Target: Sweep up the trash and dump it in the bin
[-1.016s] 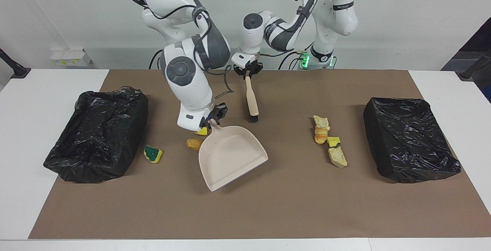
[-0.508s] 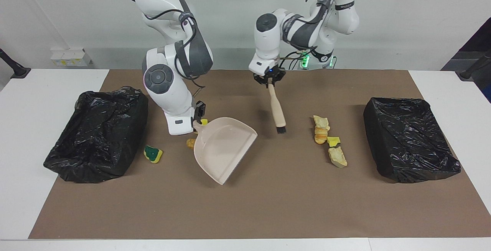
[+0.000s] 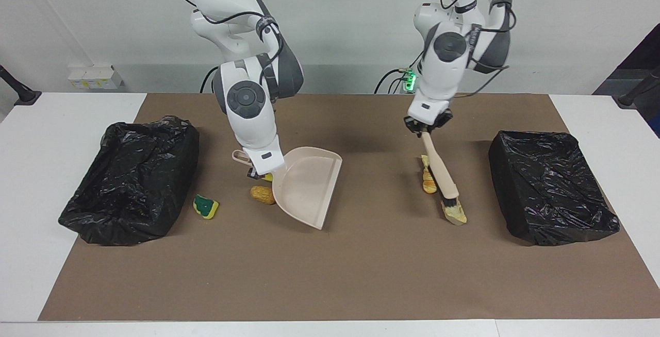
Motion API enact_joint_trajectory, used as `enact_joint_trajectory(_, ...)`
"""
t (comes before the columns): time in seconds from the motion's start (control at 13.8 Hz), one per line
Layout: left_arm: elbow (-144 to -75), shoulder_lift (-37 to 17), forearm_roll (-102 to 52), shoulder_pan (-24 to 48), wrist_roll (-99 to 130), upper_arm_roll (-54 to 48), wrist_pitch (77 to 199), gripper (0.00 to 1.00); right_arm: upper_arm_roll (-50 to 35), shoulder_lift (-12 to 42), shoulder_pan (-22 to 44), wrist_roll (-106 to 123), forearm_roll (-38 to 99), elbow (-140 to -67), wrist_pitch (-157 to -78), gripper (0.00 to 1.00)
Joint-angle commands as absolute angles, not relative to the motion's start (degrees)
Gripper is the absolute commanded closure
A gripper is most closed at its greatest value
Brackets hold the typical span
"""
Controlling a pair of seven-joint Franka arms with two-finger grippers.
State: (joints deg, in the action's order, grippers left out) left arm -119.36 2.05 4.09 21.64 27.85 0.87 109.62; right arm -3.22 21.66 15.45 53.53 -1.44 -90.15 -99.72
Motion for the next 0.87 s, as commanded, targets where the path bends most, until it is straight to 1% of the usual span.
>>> enact_joint_trajectory(0.0, -114.44, -1.92, 6.59, 15.93, 21.57, -0.09, 109.16, 1.0, -3.78, 20.03, 18.1, 55.11, -3.33, -94.92, -105.01, 1.0)
enact_joint_trajectory(0.15, -112.77, -3.94, 6.77, 12.5, 16.98, -0.09, 109.25, 1.0, -3.69, 21.53, 22.92, 53.71, -6.23, -95.53, -108.53, 1.0)
enact_joint_trajectory(0.36, -109.78, -7.55, 8.08, 9.06, 13.37, -0.17, 108.64, 1.0, -3.78, 21.8, 23.81, 52.29, -6.94, -96.24, -110.13, 1.0)
enact_joint_trajectory(0.51, -110.21, -7.38, 8.0, 8.26, 10.21, -0.09, 108.55, 1.0, -3.78, 21.62, 24.87, 52.12, -9.13, -96.5, -111.0, 1.0)
enact_joint_trajectory(0.65, -110.74, -8.52, 8.26, 8.35, 10.02, -0.09, 108.72, 1.0, -3.78, 21.53, 25.05, 51.86, -9.32, -97.64, -111.79, 1.0)
enact_joint_trajectory(0.8, -112.75, -8.35, 8.26, 8.79, 10.11, -0.09, 109.07, 1.0, -3.69, 21.45, 26.1, 51.86, -9.58, -98.7, -112.93, 1.0)
